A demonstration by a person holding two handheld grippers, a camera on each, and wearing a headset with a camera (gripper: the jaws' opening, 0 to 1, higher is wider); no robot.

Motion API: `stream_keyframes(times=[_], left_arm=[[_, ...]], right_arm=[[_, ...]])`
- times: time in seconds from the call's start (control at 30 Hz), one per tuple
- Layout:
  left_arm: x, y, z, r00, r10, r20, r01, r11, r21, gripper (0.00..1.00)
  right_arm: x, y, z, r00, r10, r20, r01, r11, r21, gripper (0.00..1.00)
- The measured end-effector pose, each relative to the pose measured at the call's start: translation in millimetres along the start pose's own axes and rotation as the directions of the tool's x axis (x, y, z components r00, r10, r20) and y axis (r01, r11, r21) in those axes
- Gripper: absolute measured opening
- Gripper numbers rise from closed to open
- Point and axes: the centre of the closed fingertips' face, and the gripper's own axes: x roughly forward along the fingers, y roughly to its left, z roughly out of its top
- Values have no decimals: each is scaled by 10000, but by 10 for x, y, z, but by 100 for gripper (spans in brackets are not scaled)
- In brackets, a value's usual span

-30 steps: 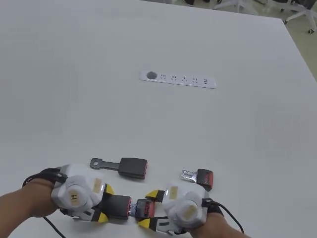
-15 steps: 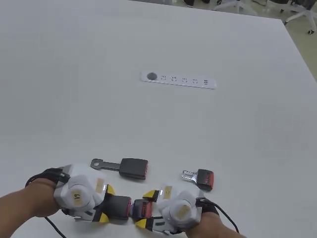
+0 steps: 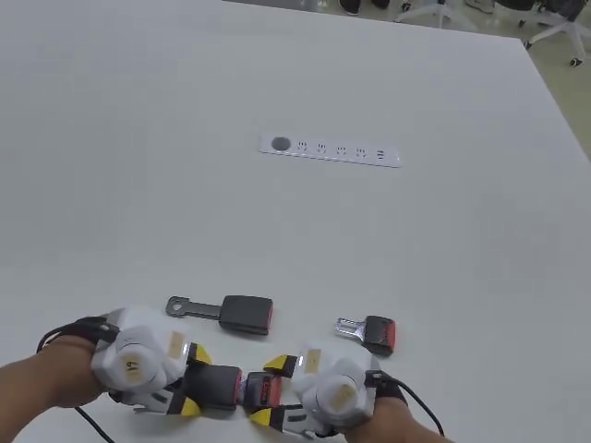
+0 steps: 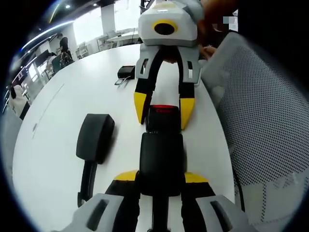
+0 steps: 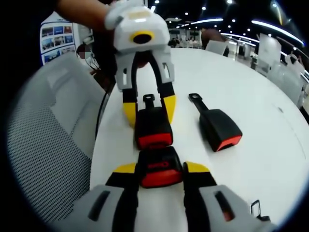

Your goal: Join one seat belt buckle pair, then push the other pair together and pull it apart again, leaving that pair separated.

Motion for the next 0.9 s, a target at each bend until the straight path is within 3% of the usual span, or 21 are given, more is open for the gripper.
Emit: stream_keyframes(times=[0.1,0.53,0.8,0.9], left_arm=[[-12,6,-8,9993,87,361,-80,9998,-183,33],[-28,11,-18,9936,221,1104,-172,9988,-450,33],[-29,10,-9,9923,176,1228,-123,9990,-439,33],[-29,16,-12,9894,310,1419,-203,9969,-766,33]], right_arm=[[-6,-9,-5,9999,-54,123,54,10000,-7,35],[-19,-6,7,9967,-395,714,388,9992,110,35],[-18,10,9,9943,-546,911,529,9984,204,35],[-11,15,11,9936,-560,978,531,9981,317,35]])
